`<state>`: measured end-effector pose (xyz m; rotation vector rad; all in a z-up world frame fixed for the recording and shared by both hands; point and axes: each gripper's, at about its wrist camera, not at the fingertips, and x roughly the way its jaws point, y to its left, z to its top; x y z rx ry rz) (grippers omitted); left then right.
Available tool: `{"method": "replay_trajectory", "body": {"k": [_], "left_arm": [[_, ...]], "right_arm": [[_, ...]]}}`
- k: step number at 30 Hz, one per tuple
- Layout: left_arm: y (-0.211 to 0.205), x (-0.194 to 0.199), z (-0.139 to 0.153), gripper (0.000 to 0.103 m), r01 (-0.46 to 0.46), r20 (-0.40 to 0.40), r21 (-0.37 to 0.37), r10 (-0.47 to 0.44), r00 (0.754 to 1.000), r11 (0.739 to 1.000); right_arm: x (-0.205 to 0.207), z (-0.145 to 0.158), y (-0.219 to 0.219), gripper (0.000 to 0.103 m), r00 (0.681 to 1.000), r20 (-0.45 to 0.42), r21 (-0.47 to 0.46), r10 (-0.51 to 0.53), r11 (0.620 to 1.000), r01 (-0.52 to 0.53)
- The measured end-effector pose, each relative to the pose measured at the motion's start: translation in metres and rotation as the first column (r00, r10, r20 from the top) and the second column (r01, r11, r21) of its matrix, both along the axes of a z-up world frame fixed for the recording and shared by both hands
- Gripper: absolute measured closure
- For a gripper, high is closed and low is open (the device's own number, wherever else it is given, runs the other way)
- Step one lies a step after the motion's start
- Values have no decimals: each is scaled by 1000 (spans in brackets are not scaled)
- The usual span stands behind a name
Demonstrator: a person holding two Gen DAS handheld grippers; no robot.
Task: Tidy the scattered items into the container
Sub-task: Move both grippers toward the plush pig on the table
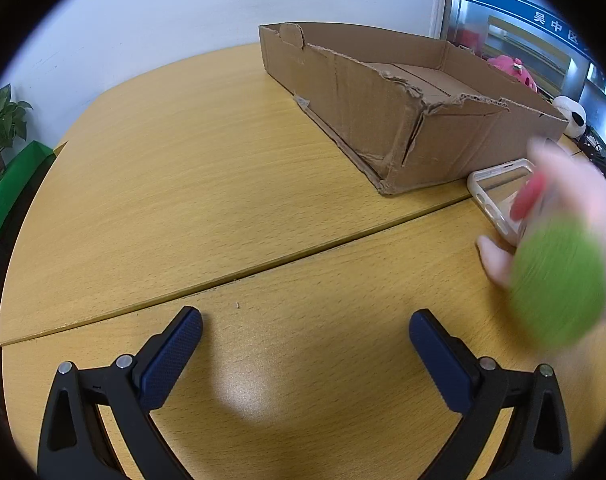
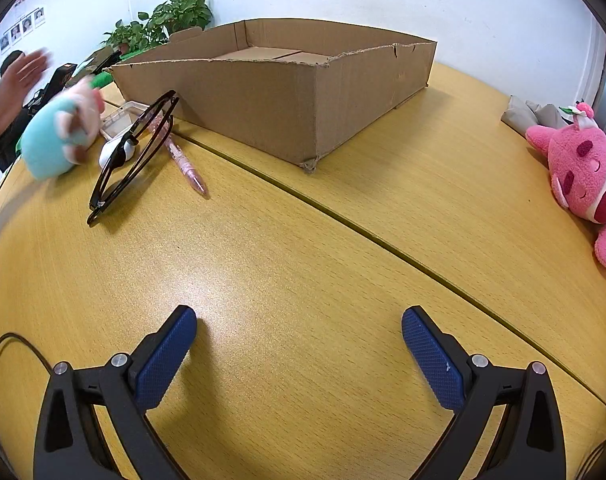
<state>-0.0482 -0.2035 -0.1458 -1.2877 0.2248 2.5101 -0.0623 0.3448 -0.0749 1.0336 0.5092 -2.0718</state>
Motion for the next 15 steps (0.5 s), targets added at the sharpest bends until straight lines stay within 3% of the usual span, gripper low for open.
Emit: {"method": "replay_trajectory", "body": {"k": [10, 15], "left_arm": [[2, 0, 0, 0, -1, 0, 0, 1, 1000, 1000], [12, 7, 5, 0, -3, 0, 0, 3, 1000, 1000]], "right_arm": [[0, 0, 0, 0, 1000, 0, 0, -5, 1000, 5], [-2, 0, -8, 0, 994, 0, 0, -113, 994, 113]]}}
